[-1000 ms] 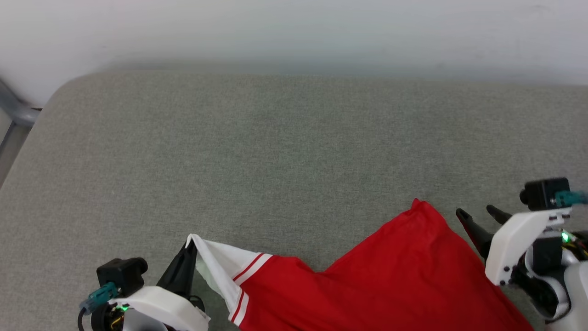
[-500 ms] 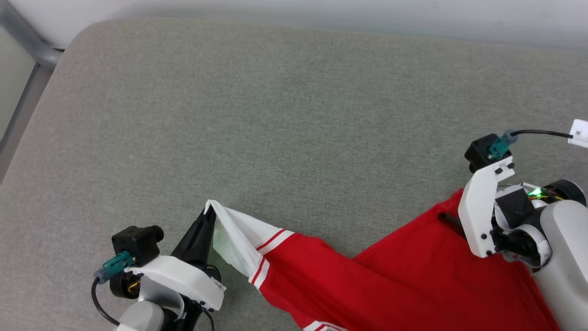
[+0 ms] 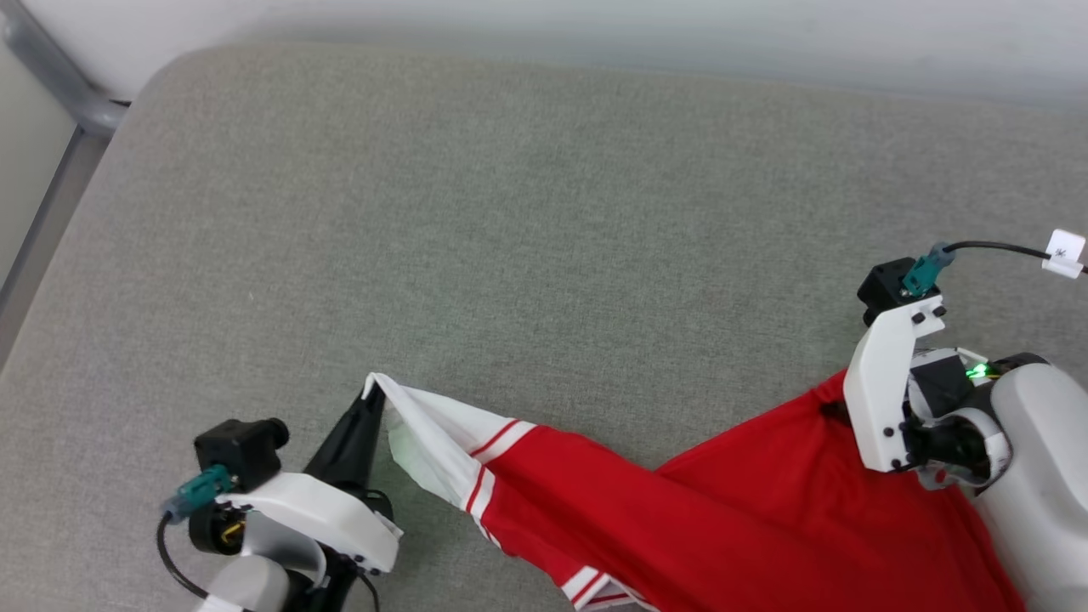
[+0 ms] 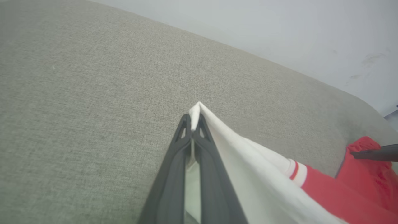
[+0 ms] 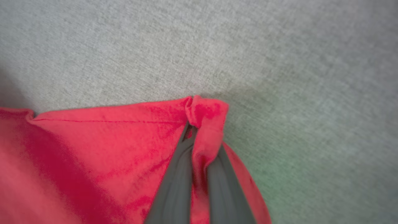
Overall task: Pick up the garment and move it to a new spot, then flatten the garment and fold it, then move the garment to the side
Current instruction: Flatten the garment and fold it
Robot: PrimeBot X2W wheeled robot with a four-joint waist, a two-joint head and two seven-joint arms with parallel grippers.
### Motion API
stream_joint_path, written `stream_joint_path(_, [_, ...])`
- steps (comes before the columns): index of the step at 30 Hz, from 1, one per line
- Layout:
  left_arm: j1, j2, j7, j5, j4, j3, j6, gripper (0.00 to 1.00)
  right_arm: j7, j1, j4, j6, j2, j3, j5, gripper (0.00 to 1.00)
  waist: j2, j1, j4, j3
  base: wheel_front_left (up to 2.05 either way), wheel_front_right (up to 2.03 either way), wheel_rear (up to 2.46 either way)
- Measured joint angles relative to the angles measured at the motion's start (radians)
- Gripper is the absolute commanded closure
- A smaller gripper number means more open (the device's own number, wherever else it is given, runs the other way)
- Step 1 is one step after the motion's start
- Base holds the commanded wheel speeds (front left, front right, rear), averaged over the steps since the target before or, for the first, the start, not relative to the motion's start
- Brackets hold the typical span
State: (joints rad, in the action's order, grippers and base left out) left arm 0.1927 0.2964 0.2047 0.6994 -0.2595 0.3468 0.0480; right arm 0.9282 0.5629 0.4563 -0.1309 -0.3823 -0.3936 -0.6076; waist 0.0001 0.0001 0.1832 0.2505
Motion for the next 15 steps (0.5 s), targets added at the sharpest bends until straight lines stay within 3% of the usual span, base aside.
stream_joint_path(5, [0.022,0.042,-0.021,0.002,0.017,-0.031,-0.015,1.0,-0.135,0.021,0.004,0.0,0.016,0.007,0.032,1.0,0.0,0.0,-0.024,-0.045,0.0,0.0,0.0])
stream_joint_path(15, [0.235,0.11,-0.127,0.007,0.013,-0.063,-0.023,1.0,-0.375,0.122,0.065,0.0,0.076,0.094,0.163,1.0,0.0,-0.0001,-0.1,-0.128,0.0,0.0,0.0])
